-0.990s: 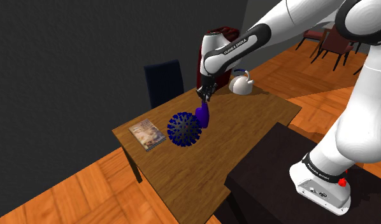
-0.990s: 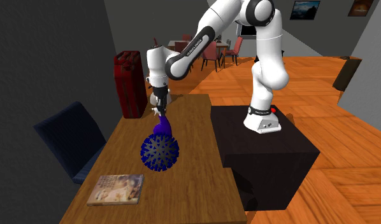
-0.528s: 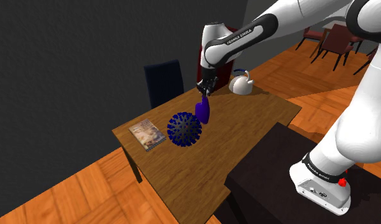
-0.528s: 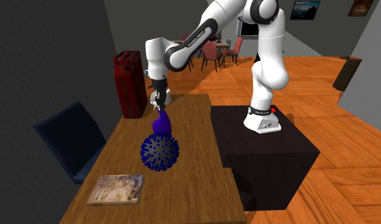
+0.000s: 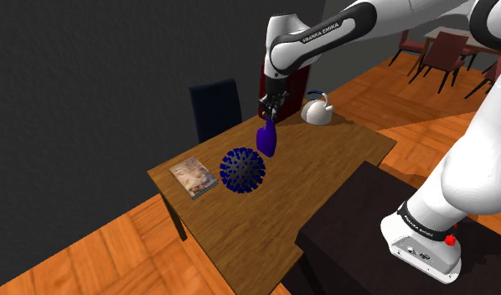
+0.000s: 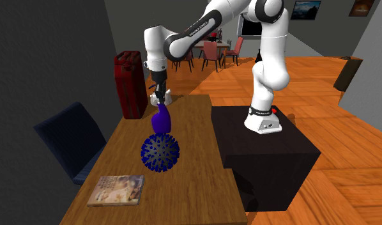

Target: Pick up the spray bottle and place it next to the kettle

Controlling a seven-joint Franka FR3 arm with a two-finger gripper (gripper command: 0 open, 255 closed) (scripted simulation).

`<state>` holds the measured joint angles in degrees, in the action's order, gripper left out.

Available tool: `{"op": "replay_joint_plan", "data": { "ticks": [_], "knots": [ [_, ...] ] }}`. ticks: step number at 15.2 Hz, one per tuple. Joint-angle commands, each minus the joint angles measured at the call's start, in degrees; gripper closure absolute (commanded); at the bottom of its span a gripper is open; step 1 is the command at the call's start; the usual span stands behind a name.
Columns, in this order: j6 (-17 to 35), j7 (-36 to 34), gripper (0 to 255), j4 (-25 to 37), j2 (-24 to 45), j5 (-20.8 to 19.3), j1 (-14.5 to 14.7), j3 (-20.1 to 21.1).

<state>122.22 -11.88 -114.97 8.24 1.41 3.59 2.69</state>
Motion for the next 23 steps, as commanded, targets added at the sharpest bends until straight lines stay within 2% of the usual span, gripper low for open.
{"op": "replay_joint_plan", "data": {
  "ticks": [1, 23],
  "knots": [
    [-1.3, 0.1, 255, 0.5, -0.7, 0.0, -0.1, 0.0],
    [-17.4, -0.2, 255, 12.5, -4.9, 0.1, -0.1, -0.1]
  ]
}}
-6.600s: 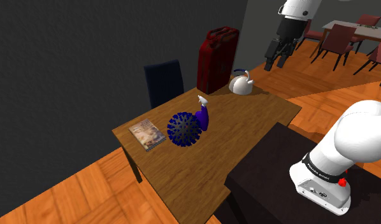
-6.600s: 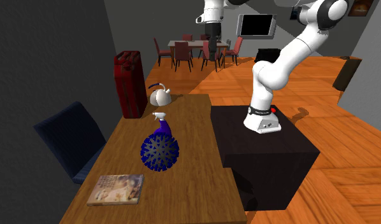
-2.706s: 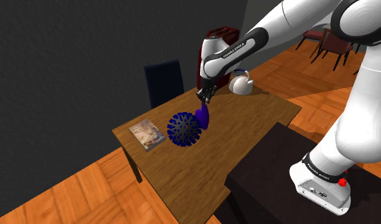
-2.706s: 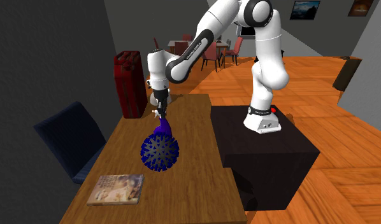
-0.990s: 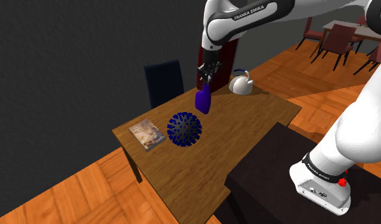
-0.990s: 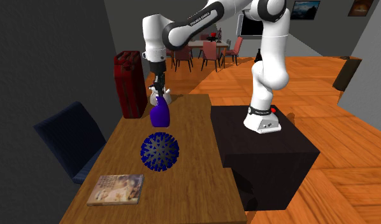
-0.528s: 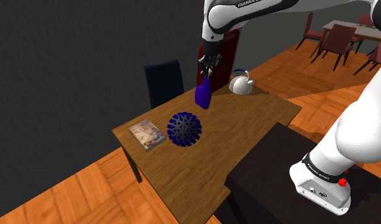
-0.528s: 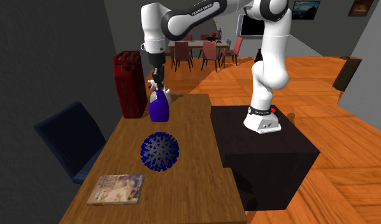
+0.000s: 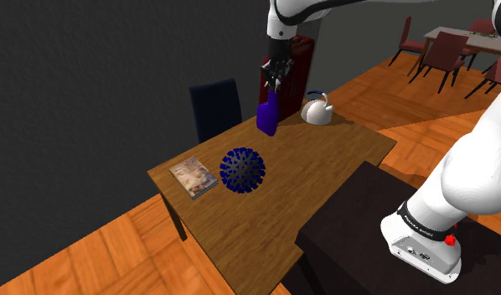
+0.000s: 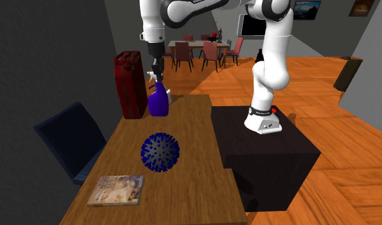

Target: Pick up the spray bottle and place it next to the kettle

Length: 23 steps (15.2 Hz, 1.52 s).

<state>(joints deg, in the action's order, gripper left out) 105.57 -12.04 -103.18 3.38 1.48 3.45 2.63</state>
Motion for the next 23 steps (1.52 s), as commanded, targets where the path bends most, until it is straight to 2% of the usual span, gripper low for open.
{"op": "replay_joint_plan", "data": {
  "ticks": [1, 15, 23],
  "knots": [
    [-1.5, 0.0, 255, 1.4, -0.1, 0.0, 0.0, 0.0],
    [-12.2, -0.3, 255, 12.7, 0.5, -0.1, 0.0, 0.0],
    [-10.1, 10.3, 255, 7.4, -2.5, -0.1, -5.5, -5.1]
  ]
}}
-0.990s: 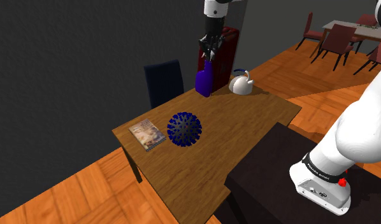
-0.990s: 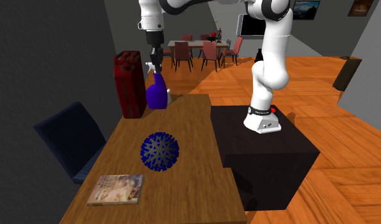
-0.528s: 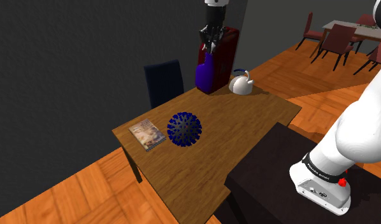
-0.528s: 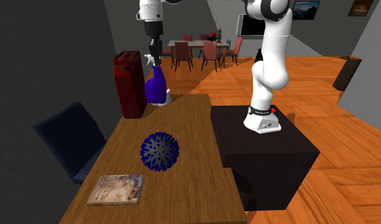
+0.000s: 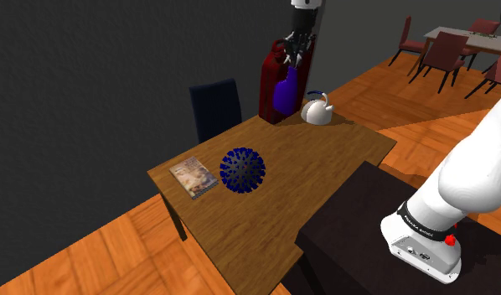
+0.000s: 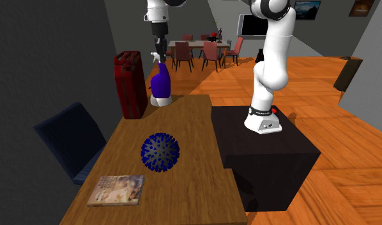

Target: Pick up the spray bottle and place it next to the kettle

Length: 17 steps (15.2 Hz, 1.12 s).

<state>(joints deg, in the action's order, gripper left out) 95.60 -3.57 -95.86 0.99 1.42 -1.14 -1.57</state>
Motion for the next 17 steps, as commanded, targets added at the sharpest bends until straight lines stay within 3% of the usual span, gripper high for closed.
{"op": "replay_joint_plan", "data": {
  "ticks": [1, 9, 17],
  "knots": [
    [0.1, 3.2, 255, -0.3, -0.2, 0.0, -1.6, -1.5],
    [1.3, 13.9, 255, -0.4, 1.1, 0.0, -7.0, -6.8],
    [1.4, 24.7, 255, 4.0, 6.1, 1.0, -12.9, -11.6]
  ]
}}
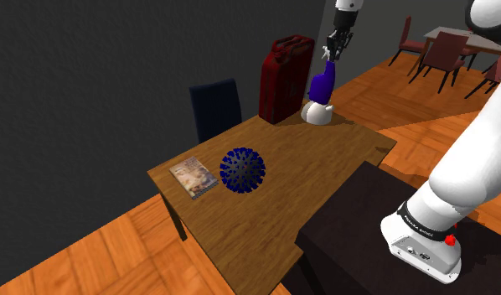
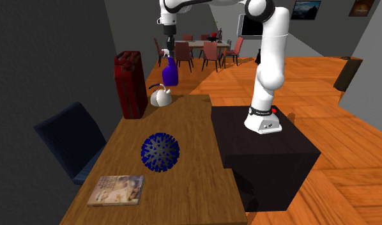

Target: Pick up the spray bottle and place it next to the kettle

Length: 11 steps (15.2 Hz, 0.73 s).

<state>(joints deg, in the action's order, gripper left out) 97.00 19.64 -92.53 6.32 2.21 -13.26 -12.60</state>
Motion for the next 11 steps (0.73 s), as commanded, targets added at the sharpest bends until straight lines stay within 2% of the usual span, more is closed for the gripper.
{"op": "replay_joint_plan", "data": {
  "ticks": [1, 6, 11],
  "knots": [
    [0.0, 2.8, 255, 1.6, 1.7, 0.4, -1.5, -1.1],
    [-0.9, 9.4, 255, 7.4, 7.0, 2.0, -5.8, -3.6],
    [-2.9, 15.6, 255, 15.9, 14.0, 4.3, -10.7, -5.4]
  ]
}}
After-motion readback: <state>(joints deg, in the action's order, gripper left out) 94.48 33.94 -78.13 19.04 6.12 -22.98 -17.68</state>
